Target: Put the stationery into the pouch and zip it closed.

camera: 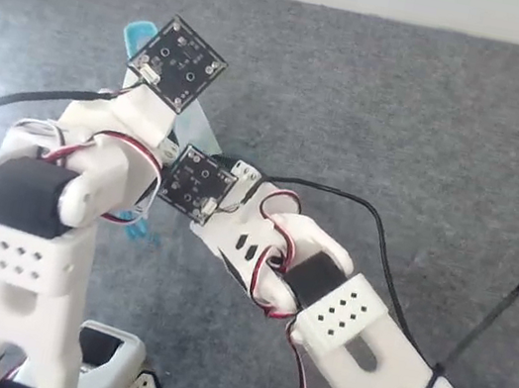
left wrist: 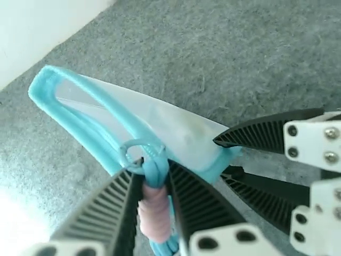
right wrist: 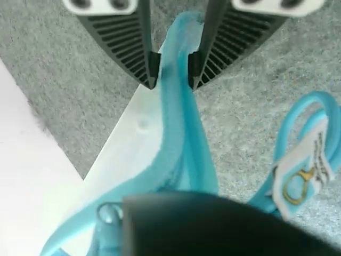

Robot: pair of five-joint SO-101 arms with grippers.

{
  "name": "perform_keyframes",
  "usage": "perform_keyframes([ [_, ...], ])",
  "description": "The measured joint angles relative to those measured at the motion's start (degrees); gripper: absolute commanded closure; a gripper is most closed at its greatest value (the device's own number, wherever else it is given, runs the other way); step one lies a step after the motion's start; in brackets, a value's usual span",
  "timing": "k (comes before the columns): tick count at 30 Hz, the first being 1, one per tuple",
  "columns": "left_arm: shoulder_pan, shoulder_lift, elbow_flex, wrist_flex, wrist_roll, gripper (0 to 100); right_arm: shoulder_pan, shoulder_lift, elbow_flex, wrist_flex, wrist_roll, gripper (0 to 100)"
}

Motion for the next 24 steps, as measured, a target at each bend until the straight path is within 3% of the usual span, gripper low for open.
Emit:
perform_keyframes([
  [11, -1.85, -0.18, 3.96, -5.10, 0.26, 99, 1.85, 3.69, -3.08, 0.00, -0.18, 99.1],
  [24, -10.55, 0.00, 5.89, -13.71, 3.52, 99, 2.81, 5.19, -2.99, 2.73, 2.11, 99.1],
])
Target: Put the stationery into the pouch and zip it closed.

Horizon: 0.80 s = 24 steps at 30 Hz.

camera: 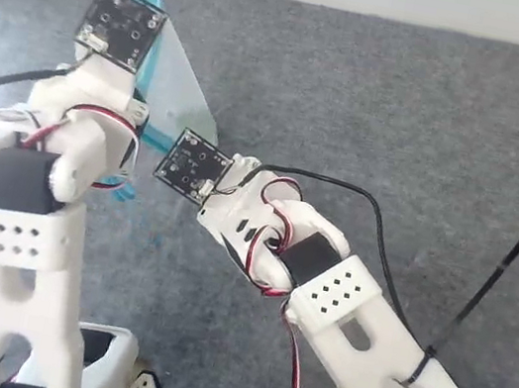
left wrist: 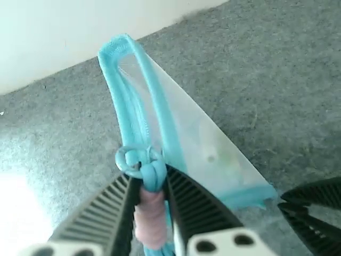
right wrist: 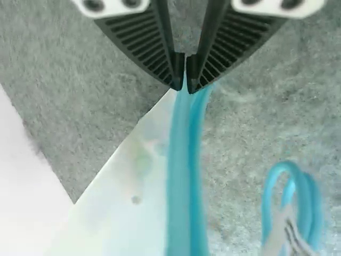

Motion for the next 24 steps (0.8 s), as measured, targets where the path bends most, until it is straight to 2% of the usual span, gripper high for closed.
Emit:
perform_keyframes([
  [3, 1.41, 0.00, 0.09, -0.70, 3.52, 99, 2.90, 0.00, 0.00, 1.23, -2.11, 98.9],
  [8, 7.47, 0.09, 0.09, -6.86, 16.18, 99, 9.05, -0.44, -0.09, 10.81, -7.56, 98.9],
  [14, 15.30, 1.41, 0.26, -18.29, 31.74, 99, 17.32, -3.43, -0.09, 24.79, -8.26, 98.9],
  [19, 16.70, 2.02, 0.35, -20.22, 44.40, 99, 23.30, -3.52, 1.58, 29.80, -5.45, 98.9],
  [24, 16.70, 2.20, -0.35, -26.64, 48.18, 99, 26.46, -3.87, 1.76, 29.71, -4.92, 98.9],
])
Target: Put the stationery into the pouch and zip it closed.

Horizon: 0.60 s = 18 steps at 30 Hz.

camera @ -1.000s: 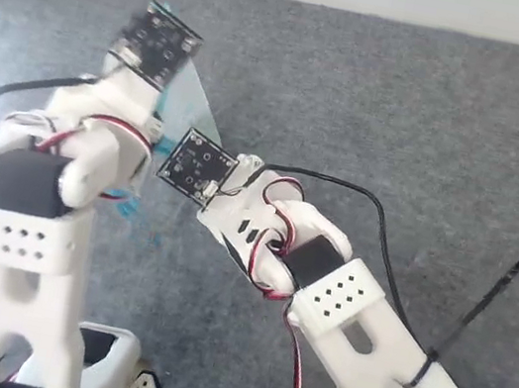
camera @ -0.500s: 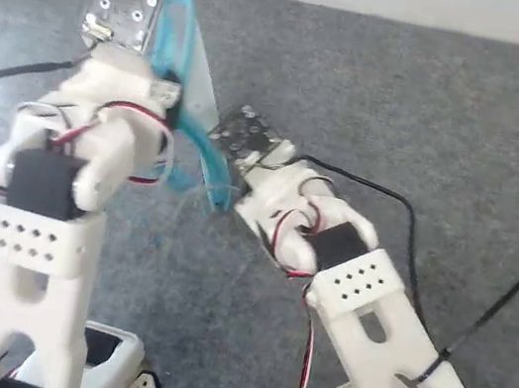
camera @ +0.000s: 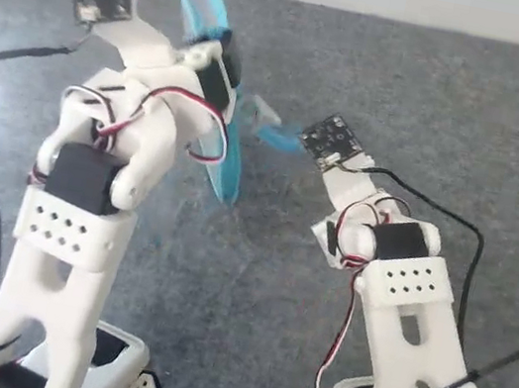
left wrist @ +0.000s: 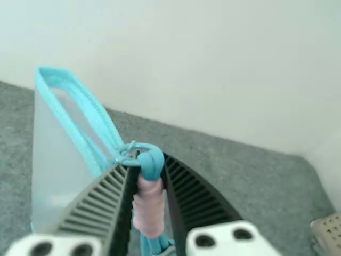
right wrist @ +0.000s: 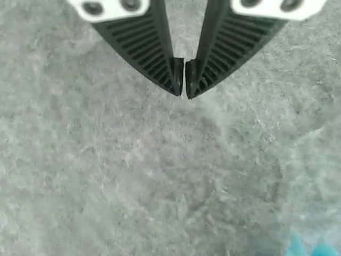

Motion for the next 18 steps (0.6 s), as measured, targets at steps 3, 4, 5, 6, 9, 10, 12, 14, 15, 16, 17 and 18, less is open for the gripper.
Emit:
perform_keyframes([
  [3, 0.09, 2.90, -6.15, -1.58, 0.35, 99, -0.35, 0.00, 0.00, 0.00, 0.09, 98.9],
  [4, 0.18, 4.66, -8.97, -1.93, 0.35, 99, -0.09, 0.00, 0.00, 0.00, 0.09, 98.9],
  [5, 0.18, 6.95, -12.22, -2.02, 0.53, 99, -0.18, 0.00, 0.18, 0.00, 0.00, 98.9],
  [6, 0.18, 9.58, -15.74, -2.02, 0.53, 99, -0.53, 0.00, 0.79, 0.00, 0.00, 98.9],
  [9, 0.35, 18.81, -26.29, -0.88, 0.53, 99, -0.44, 0.00, 3.34, -0.35, 0.09, 99.0],
  [10, 0.44, 21.63, -29.19, 0.62, 0.70, 99, -0.44, 0.00, 4.13, -0.88, 0.09, 99.0],
  [12, 0.44, 26.02, -33.41, 4.92, 1.85, 99, -0.53, 0.00, 5.63, -1.93, 0.09, 99.0],
  [14, 0.44, 27.69, -35.43, 10.20, 2.11, 99, -0.53, 0.00, 5.98, -2.37, 0.09, 98.9],
  [15, 0.44, 27.87, -36.04, 12.48, 2.11, 99, -0.53, 0.00, 5.98, -2.37, 0.00, 98.9],
  [16, 0.53, 27.87, -36.40, 14.59, 1.85, 99, -0.53, 0.00, 5.98, -2.37, 0.00, 98.9],
  [17, 0.53, 27.87, -36.66, 16.88, 0.88, 99, -0.53, 0.00, 5.98, -2.37, 0.00, 98.9],
  [18, 0.53, 27.87, -37.10, 19.25, -0.26, 99, -0.53, 0.00, 5.98, -2.37, -0.09, 98.9],
])
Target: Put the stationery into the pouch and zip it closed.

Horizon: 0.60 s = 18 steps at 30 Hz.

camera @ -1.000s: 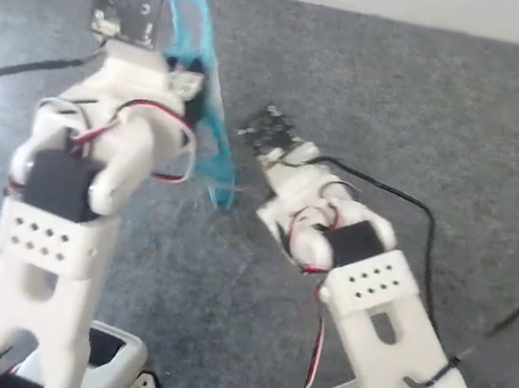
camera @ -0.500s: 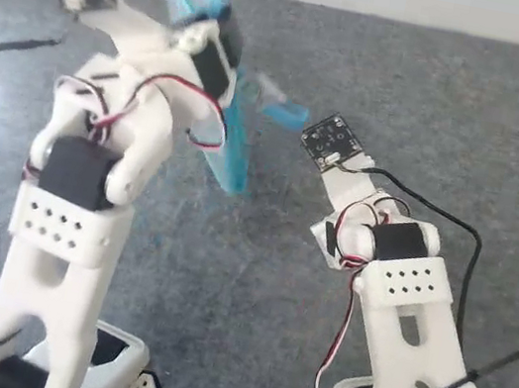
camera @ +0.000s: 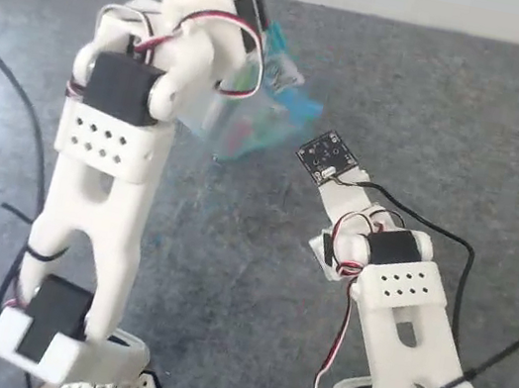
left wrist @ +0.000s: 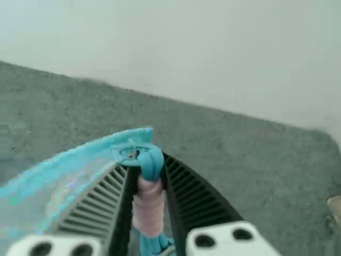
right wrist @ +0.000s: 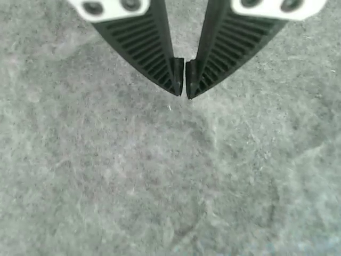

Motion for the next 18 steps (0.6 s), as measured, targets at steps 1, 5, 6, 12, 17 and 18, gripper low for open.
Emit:
perform_keyframes([
  [1, 0.00, 0.00, -0.26, 2.37, -1.32, 99, 0.00, 0.00, 0.00, 0.00, -0.18, 98.9],
  [5, 2.02, -0.18, -1.49, 16.18, -12.66, 99, 0.00, -2.37, -0.09, 0.00, -1.23, 98.8],
  [6, 2.90, -0.18, -1.67, 19.96, -16.97, 99, 0.00, -3.87, -0.35, 0.00, -2.37, 98.8],
  [12, 7.03, -4.48, 4.84, 24.88, -39.56, 99, 0.00, -15.38, -0.62, 0.00, -5.63, 87.8],
  [17, 8.70, -13.19, 16.35, 25.05, -45.89, 99, 0.00, -23.91, -0.62, 2.46, -6.15, 75.0],
  [18, 8.70, -15.30, 18.46, 24.88, -46.07, 99, 0.09, -25.41, -0.53, 2.73, -6.33, 73.6],
])
